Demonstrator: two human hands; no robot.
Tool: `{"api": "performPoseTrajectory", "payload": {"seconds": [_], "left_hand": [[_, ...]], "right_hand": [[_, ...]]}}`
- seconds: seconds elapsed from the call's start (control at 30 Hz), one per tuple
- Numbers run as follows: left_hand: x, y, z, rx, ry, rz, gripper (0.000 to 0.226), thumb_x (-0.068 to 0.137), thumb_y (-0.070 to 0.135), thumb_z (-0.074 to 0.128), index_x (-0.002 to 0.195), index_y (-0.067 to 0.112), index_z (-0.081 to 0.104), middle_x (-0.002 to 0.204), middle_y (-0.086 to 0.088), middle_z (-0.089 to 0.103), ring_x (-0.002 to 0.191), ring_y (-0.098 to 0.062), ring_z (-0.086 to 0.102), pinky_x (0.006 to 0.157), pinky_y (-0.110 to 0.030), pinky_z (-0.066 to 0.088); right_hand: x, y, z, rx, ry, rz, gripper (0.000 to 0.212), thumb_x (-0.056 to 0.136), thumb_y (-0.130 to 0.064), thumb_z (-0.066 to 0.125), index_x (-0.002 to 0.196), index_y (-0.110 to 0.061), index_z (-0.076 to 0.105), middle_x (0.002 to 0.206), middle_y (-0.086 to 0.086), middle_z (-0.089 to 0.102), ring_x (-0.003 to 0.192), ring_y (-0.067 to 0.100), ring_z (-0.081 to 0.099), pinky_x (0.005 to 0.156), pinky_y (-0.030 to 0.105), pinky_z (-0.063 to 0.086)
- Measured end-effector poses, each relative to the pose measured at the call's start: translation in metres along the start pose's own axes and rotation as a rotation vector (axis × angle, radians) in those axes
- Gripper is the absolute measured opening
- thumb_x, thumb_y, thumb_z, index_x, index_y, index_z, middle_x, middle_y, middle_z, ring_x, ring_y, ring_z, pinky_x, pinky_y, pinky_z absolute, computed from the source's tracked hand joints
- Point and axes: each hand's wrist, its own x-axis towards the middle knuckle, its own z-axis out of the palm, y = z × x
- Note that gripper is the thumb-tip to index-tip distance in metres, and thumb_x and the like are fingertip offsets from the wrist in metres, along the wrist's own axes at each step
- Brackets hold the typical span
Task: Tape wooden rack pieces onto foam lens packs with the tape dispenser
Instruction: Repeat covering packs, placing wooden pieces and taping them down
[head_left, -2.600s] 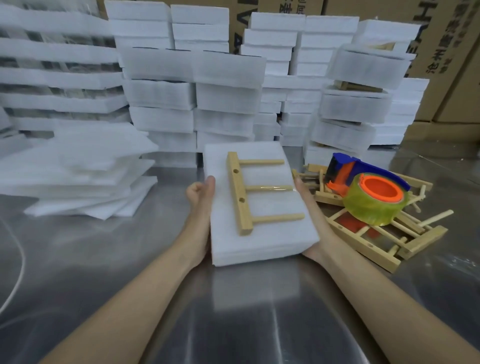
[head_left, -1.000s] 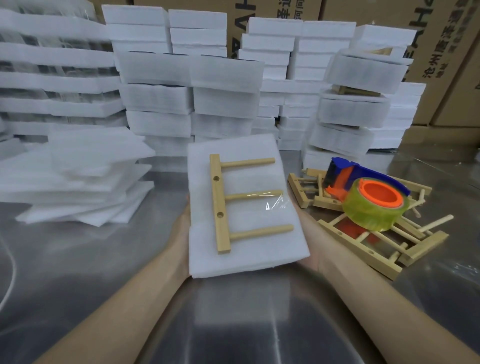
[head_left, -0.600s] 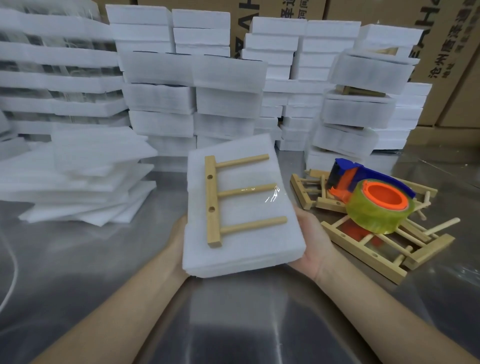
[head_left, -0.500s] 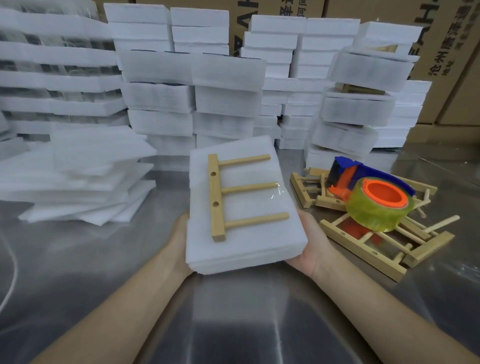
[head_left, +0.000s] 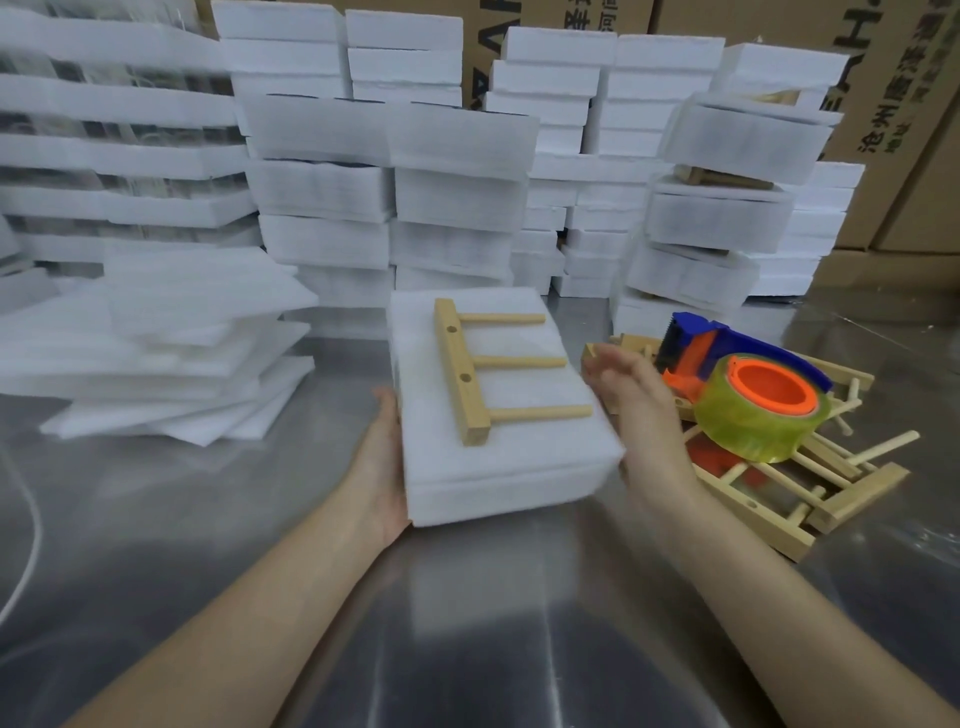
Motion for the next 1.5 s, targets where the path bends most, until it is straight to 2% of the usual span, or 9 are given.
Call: {"api": "performPoseTrajectory", "payload": {"seconds": [0.07, 0.13, 0.2, 0.27, 0.37, 0.47, 0.63, 0.83, 1.5], "left_hand": [[0.001, 0.0, 0.003, -0.031, -0.037, 0.002, 0.057, 0.098, 0.06, 0.026, 0.112, 0.02, 0.064, 0.095, -0.007, 0.075, 0.077, -0.025, 0.073, 0.053, -0.033, 0.057], [0.001, 0.002, 0.004, -0.045, -0.072, 0.005, 0.066, 0.096, 0.064, 0.021, 0.12, 0.018, 0.062, 0.107, -0.008, 0.073, 0.091, -0.027, 0.072, 0.065, -0.037, 0.058], [0.002, 0.001, 0.003, -0.072, -0.115, -0.002, 0.07, 0.095, 0.064, 0.017, 0.119, 0.015, 0.062, 0.106, -0.011, 0.073, 0.089, -0.027, 0.072, 0.062, -0.037, 0.059], [0.001, 0.001, 0.004, -0.096, -0.143, 0.004, 0.069, 0.097, 0.062, 0.018, 0.117, 0.012, 0.062, 0.101, -0.012, 0.074, 0.084, -0.025, 0.073, 0.056, -0.035, 0.059], [0.003, 0.001, 0.003, -0.117, -0.268, 0.027, 0.065, 0.099, 0.057, 0.022, 0.128, 0.01, 0.056, 0.115, -0.012, 0.07, 0.099, -0.025, 0.07, 0.071, -0.037, 0.059], [0.006, -0.002, 0.006, 0.116, -0.378, 0.142, 0.063, 0.097, 0.058, 0.02, 0.14, 0.02, 0.045, 0.133, -0.003, 0.061, 0.12, -0.018, 0.059, 0.089, -0.035, 0.055], [0.014, -0.017, 0.007, 0.426, -0.234, 0.388, 0.047, 0.1, 0.043, 0.032, 0.144, 0.029, 0.025, 0.127, -0.006, 0.059, 0.118, -0.013, 0.057, 0.084, -0.035, 0.056], [0.021, -0.018, 0.002, 0.467, -0.212, 0.416, 0.027, 0.104, 0.036, 0.031, 0.126, 0.028, 0.044, 0.112, -0.009, 0.066, 0.108, -0.01, 0.063, 0.081, -0.032, 0.055], [0.024, -0.02, 0.003, 0.456, -0.229, 0.363, 0.038, 0.104, 0.027, 0.033, 0.099, 0.008, 0.066, 0.095, -0.01, 0.071, 0.089, -0.013, 0.068, 0.081, -0.028, 0.056]], "right_hand": [[-0.003, -0.01, -0.01, -0.309, -0.051, -0.393, 0.018, 0.097, -0.031, 0.047, 0.103, -0.028, 0.064, 0.114, -0.013, 0.06, 0.108, -0.002, 0.054, 0.097, 0.02, 0.041], [-0.01, -0.016, -0.016, -0.725, -0.355, -0.658, 0.039, 0.086, -0.052, 0.056, 0.111, -0.024, 0.065, 0.122, -0.011, 0.059, 0.116, 0.005, 0.051, 0.101, 0.021, 0.037], [-0.018, -0.013, -0.008, -1.19, -0.508, -0.733, 0.075, 0.069, -0.07, 0.063, 0.129, -0.024, 0.052, 0.142, -0.007, 0.048, 0.13, 0.01, 0.039, 0.109, 0.028, 0.028], [-0.026, -0.01, 0.006, -1.359, -0.489, -0.736, 0.09, 0.062, -0.061, 0.074, 0.136, -0.022, 0.04, 0.152, 0.0, 0.034, 0.139, 0.016, 0.028, 0.117, 0.034, 0.012], [-0.029, -0.011, 0.012, -1.312, -0.31, -0.901, 0.076, 0.054, -0.027, 0.081, 0.124, -0.014, 0.054, 0.141, 0.009, 0.049, 0.13, 0.025, 0.043, 0.113, 0.04, 0.025], [-0.018, -0.017, -0.006, -1.157, -0.129, -0.961, 0.073, 0.047, -0.02, 0.078, 0.117, -0.012, 0.058, 0.132, 0.007, 0.058, 0.118, 0.022, 0.05, 0.096, 0.034, 0.035], [0.003, -0.015, -0.038, -1.144, -0.016, -0.803, 0.076, 0.046, -0.019, 0.082, 0.118, -0.013, 0.055, 0.13, 0.003, 0.057, 0.112, 0.015, 0.044, 0.087, 0.026, 0.028], [0.018, 0.007, -0.049, -1.182, 0.134, -0.731, 0.077, 0.051, -0.018, 0.084, 0.123, -0.011, 0.056, 0.134, 0.006, 0.055, 0.12, 0.023, 0.045, 0.097, 0.036, 0.031], [0.131, 0.023, -0.01, -1.556, 0.029, -0.669, 0.055, 0.073, -0.005, 0.067, 0.126, -0.006, 0.05, 0.136, 0.011, 0.049, 0.124, 0.031, 0.044, 0.099, 0.039, 0.032]]}}
